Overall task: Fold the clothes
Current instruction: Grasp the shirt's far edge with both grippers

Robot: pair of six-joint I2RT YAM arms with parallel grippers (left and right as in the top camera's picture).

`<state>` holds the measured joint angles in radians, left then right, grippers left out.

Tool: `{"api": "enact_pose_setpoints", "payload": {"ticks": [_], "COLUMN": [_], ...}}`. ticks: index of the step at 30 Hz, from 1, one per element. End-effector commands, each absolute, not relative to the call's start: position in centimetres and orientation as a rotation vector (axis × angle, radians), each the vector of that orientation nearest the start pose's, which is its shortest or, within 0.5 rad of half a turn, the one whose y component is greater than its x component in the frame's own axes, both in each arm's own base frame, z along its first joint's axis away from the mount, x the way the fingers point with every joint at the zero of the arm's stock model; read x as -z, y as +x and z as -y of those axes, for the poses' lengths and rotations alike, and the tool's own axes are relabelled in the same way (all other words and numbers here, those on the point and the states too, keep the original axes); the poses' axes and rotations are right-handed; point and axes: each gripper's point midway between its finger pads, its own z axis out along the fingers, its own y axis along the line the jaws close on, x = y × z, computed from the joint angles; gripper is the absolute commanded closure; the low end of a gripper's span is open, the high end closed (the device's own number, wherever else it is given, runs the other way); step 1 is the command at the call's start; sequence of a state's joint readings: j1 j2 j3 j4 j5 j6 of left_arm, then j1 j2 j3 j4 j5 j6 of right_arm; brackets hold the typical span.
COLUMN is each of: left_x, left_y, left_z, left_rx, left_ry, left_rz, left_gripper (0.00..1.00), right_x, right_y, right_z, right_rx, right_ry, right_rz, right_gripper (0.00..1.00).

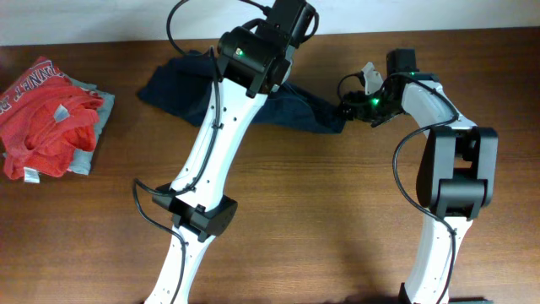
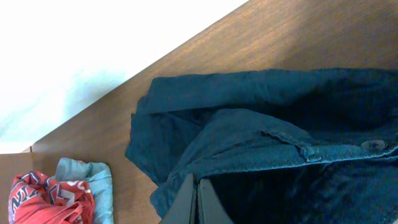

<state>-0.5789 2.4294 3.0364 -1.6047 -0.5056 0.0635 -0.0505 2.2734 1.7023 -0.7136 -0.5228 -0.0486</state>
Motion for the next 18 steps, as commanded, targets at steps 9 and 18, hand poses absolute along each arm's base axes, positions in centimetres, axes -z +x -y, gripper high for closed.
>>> {"api": "enact_pose_setpoints", "payload": {"ticks": [9, 18], "left_x": [-30.0, -30.0], "left_y": [47.6, 47.5], "left_z": [20.0, 20.0], "left_rx": [-0.443, -0.443], "left_ry": [0.56, 0.56], "left_rz": [-2.332, -2.332], "left_gripper": [0.99, 0.99], "right_x": [-1.2, 0.4], "right_y": [49.4, 49.4], "right_z": [-9.0, -11.1], "right_rx": [-0.797, -0.503], "right_ry": [-0.129, -0.14], "right_rz": [-2.745, -2.821], "right_gripper": [0.26, 0.36]}}
